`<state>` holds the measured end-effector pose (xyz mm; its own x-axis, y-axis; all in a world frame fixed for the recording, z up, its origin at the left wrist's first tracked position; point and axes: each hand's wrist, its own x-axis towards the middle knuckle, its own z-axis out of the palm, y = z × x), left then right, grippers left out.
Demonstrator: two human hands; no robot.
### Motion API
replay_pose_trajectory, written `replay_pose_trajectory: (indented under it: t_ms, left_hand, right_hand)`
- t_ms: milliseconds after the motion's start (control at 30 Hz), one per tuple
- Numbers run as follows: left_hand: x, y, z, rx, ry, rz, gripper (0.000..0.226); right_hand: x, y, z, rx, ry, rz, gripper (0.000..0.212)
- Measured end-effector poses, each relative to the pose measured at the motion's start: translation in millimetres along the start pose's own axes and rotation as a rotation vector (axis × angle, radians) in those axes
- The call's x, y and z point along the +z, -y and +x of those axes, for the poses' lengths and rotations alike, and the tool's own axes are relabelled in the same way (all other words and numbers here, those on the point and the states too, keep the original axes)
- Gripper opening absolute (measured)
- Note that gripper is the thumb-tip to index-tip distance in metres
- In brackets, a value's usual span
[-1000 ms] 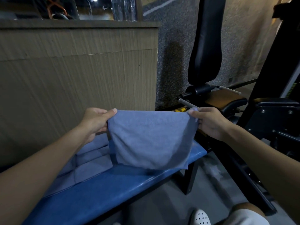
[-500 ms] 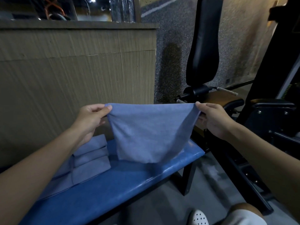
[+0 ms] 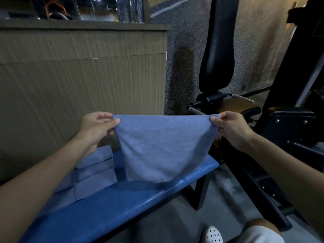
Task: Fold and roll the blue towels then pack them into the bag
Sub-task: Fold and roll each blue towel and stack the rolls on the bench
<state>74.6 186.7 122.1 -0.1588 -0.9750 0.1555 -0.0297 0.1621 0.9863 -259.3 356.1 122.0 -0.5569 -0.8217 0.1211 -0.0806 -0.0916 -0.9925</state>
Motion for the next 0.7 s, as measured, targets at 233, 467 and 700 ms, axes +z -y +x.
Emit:
replay_pose_trajectory:
  t_ms: [233,467,700]
  left_hand:
    - [11.7,13.2,7.5,-0.186,0.115,0.152,0.013]
    - [39.9,0.0,41.9,-0.023,0.036,-0.055,0.015]
    - [42.3,-7.6,49.6,0.176,0.013,-0.042,0.017]
  right_hand:
    - [-3.3,-21.9,20.9,0.017,-0.033,-0.247,0.017]
    - [16.4,-14.7,59.1,-0.098,-0.155,-0.161,0.013]
    - [19.0,-16.1,69.1,-0.158,-0.168,-0.053,0.014]
